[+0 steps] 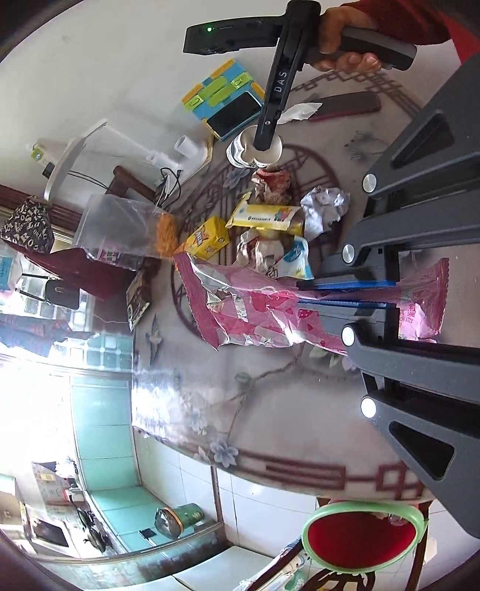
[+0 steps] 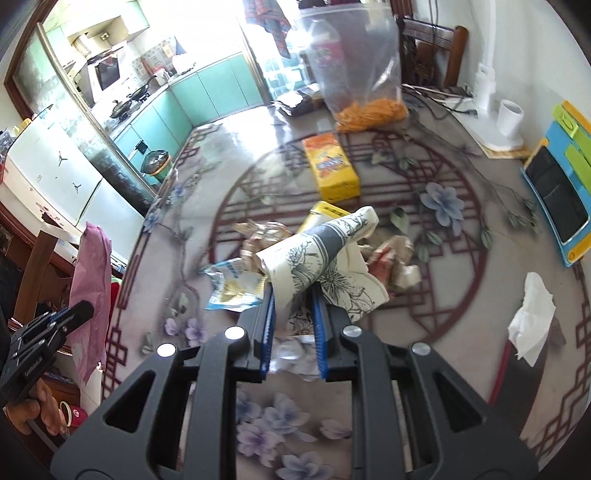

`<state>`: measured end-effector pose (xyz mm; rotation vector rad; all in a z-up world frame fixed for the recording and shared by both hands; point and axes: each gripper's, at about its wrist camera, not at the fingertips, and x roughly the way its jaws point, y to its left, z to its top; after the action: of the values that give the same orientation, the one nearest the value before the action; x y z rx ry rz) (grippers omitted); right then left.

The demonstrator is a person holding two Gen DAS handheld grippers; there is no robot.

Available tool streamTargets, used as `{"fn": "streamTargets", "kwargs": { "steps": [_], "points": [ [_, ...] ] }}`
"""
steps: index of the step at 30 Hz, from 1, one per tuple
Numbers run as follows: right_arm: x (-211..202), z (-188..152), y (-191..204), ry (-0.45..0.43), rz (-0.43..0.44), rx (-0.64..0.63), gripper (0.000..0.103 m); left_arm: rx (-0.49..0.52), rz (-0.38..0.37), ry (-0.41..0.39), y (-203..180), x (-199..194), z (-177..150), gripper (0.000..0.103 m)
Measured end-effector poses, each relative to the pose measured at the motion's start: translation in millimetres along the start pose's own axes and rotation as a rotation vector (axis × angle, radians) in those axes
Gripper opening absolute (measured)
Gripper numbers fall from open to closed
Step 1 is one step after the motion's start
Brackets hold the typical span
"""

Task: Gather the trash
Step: 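Carry the pink wrapper and paper cup over the red bucket and open both tools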

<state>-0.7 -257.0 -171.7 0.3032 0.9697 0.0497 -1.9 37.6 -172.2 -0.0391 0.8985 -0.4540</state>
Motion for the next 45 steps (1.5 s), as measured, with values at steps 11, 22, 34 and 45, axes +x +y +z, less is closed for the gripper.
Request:
{"fn": "streamTargets", "kwargs": {
  "steps": [11,22,34,45],
  "points": [
    [3.8,0.9,61.6,-0.023,-0.005,-0.024,0.019,0.02,-0.004,-0.042,48.2,-25.7,15.2,0.002],
    [5.4,-1.1,120.1,-0.05,-0.004,-0.058,0.019,-0.001,-0.011,-0.053,97.8,-42.5,10.5,0.002],
    [16.7,-4.3,186.9,-0.025,0.029,-0.149,0.019,-0.071,0.008,-0.052,149.0,-52.2,-1.7,0.002],
    [38.4,-3.6,265.0,0.001,0.127,-0.286,0.019,-0.175,0.095,-0.065,211.2,-69.0,-14.9,0.002]
  ]
}}
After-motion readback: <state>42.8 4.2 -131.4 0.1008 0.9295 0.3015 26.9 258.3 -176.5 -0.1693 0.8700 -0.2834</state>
